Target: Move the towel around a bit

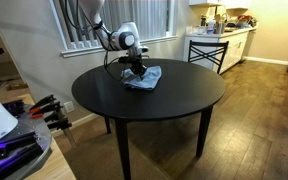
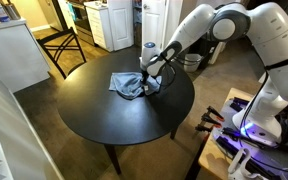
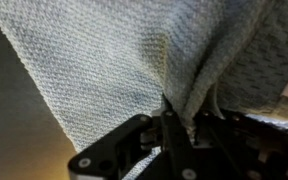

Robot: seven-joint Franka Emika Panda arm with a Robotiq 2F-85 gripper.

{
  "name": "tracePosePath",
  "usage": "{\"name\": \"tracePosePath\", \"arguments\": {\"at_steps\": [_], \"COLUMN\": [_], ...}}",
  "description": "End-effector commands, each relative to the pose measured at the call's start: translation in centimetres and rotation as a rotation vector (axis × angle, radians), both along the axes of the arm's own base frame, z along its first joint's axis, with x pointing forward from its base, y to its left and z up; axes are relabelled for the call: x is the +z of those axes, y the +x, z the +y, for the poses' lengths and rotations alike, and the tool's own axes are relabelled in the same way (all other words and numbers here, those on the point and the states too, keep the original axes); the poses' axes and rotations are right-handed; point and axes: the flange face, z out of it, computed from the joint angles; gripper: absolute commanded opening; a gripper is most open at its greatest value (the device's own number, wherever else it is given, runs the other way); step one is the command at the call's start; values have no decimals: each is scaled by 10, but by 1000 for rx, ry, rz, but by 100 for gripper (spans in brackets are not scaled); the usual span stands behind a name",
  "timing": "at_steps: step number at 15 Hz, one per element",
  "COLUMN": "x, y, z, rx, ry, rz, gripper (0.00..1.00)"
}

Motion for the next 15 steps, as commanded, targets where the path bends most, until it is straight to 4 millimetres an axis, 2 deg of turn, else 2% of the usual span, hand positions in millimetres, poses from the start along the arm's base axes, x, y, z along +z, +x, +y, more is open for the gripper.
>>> {"name": "tracePosePath", "arguments": {"at_steps": [1,2,4,6,7,9,13,15], "x": [11,11,7,1,-2,-4,-6,0], "y": [-45,-56,-78,-100,-110,-127,-160,-166], "z": [-64,-76,-84,-74,-62,-25,68,113], "rx": [-121,-132,-133,-105,-75,30,228,324], "ry": [-37,-47,-74,-73,-55,5,23,25], "rz": [45,68,112,148,160,159,191,205], "gripper": [5,5,5,5,5,5,5,5]}}
